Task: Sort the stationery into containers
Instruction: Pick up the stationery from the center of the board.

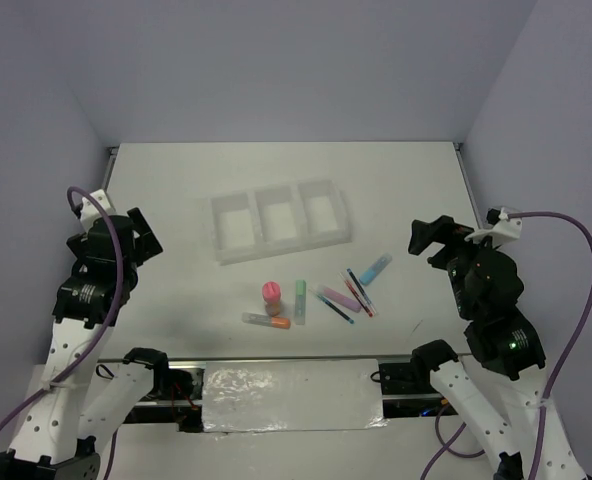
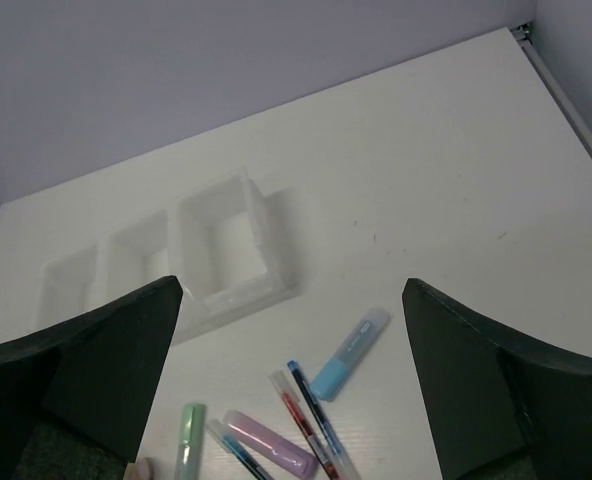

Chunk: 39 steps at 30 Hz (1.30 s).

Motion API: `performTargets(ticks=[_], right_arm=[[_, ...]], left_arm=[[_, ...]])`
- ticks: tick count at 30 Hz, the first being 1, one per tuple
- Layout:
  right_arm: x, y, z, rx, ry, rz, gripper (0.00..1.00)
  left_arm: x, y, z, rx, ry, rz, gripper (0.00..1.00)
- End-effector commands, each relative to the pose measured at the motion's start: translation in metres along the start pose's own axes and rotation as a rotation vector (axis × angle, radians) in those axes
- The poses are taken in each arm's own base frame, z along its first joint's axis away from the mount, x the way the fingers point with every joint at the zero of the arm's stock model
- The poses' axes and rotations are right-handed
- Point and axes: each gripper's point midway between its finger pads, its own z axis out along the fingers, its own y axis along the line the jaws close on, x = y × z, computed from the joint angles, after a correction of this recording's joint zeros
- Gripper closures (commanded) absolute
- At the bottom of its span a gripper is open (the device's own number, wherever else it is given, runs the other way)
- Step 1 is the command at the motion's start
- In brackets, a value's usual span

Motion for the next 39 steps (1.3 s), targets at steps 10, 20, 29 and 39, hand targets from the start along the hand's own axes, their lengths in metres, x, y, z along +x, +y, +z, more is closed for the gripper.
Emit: performTargets(ticks=[10,20,29,39], right_arm=[[0.024,0.08,-0.002,-0.468,0.036,0.031,0.0],[0.128,0.211,-0.022,-0.629,0.256,-0.169,0.0],[0.241,0.239,-0.006,-0.467,0.356,-0.273,0.0],[0.284,0.25,-0.013,-0.537,0.398,-0.248,0.16]], left_arm=[[-0.023,0.002,-0.01,0.004,-0.08,-0.066,0.01],[-0.028,0.009,-0.017,0.005,-0.119,-0.093,0.01],[-0.027,0.008,-0.019,0.028,-0.132,-0.095,0.01],[-0.026,0.003,-0.018,0.051,-0.125,-0.085,0.01]])
